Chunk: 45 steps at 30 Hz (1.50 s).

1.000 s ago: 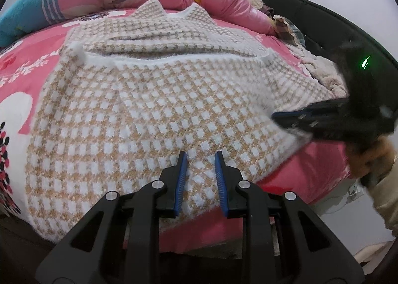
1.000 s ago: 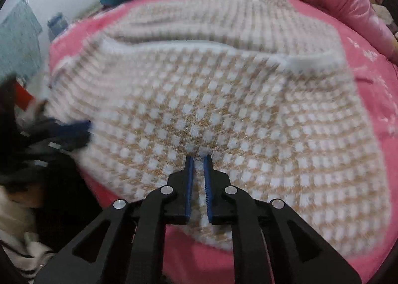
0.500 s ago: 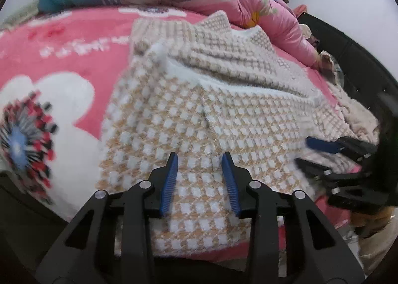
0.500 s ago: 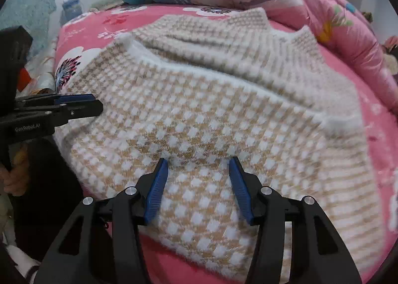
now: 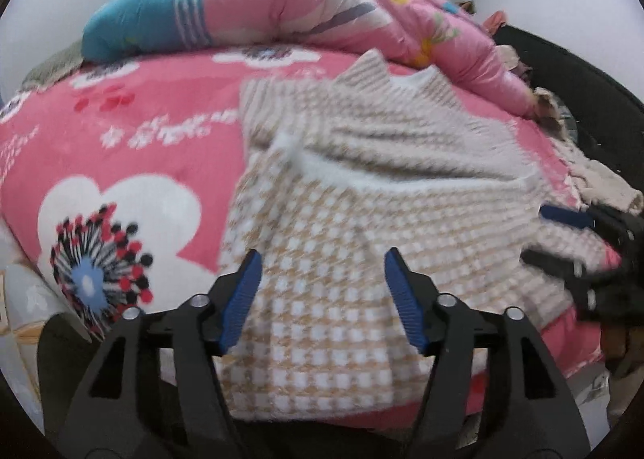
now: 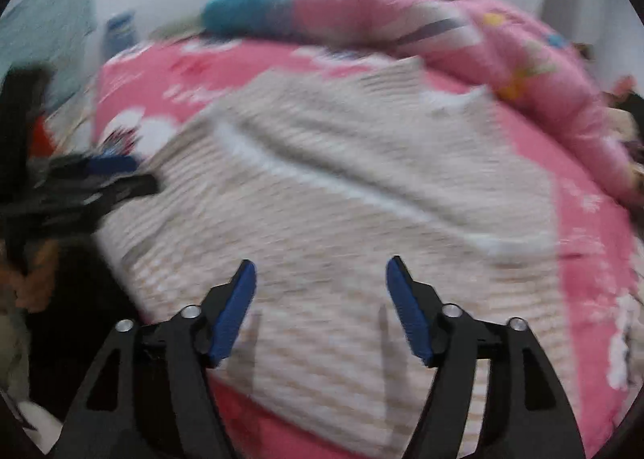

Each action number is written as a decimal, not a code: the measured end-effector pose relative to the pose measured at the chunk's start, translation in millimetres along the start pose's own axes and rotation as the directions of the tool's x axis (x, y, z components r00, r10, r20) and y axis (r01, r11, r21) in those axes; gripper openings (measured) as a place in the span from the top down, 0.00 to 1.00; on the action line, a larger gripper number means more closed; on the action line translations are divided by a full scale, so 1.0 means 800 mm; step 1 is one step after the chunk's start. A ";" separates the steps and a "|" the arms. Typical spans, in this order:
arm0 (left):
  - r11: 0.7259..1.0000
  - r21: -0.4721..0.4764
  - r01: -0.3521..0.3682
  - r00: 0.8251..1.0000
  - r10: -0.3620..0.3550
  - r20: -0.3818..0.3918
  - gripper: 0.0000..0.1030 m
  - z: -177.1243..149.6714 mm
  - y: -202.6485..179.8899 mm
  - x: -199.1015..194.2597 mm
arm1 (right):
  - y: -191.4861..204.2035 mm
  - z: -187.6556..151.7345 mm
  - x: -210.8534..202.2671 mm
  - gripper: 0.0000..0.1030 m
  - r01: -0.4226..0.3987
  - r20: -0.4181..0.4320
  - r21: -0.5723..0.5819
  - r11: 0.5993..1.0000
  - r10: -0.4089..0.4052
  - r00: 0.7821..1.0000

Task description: Fold large clothes

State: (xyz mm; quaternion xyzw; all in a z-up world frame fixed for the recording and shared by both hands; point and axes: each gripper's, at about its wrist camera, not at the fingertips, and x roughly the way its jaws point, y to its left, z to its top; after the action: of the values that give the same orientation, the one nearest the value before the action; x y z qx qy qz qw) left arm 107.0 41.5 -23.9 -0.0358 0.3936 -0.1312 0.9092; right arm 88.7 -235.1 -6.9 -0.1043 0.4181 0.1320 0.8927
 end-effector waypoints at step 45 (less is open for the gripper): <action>0.980 0.031 -0.195 0.964 0.198 -0.179 0.08 0.007 -0.066 0.093 | -0.066 -0.007 0.085 0.06 0.028 -0.146 0.316 0.948 0.020 0.989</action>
State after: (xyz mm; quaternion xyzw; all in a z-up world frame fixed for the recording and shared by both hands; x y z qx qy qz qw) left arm 148.4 -29.6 -63.5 0.0216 0.4756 -0.0457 0.8782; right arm 143.8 -276.6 -58.6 0.0302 0.4983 0.0533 0.8648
